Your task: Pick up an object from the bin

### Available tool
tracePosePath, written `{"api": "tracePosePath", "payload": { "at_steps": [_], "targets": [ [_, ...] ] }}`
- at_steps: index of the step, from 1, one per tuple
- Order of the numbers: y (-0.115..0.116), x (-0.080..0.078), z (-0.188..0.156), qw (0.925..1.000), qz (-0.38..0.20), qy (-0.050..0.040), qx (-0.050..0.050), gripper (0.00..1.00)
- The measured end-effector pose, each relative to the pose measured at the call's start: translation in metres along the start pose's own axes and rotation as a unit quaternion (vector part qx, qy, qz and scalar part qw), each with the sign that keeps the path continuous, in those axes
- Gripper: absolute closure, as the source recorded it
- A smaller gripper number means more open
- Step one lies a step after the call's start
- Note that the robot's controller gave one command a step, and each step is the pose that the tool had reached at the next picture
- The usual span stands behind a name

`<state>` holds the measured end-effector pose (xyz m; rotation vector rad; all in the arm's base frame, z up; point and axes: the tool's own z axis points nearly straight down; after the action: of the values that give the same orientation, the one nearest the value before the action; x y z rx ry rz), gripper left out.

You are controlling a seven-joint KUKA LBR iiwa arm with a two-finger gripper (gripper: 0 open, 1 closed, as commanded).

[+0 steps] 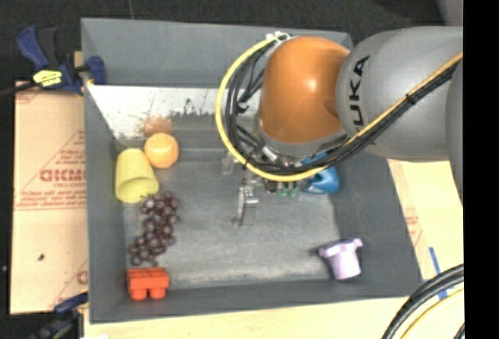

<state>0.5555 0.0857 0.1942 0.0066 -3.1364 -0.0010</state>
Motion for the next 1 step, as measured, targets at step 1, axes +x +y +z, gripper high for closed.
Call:
{"api": "tracePosePath", "payload": {
  "at_steps": [1],
  "targets": [
    [-0.0006, -0.0016, -0.0049, 1.0000, 0.002, -0.0042, 0.000, 0.00]
  ]
}}
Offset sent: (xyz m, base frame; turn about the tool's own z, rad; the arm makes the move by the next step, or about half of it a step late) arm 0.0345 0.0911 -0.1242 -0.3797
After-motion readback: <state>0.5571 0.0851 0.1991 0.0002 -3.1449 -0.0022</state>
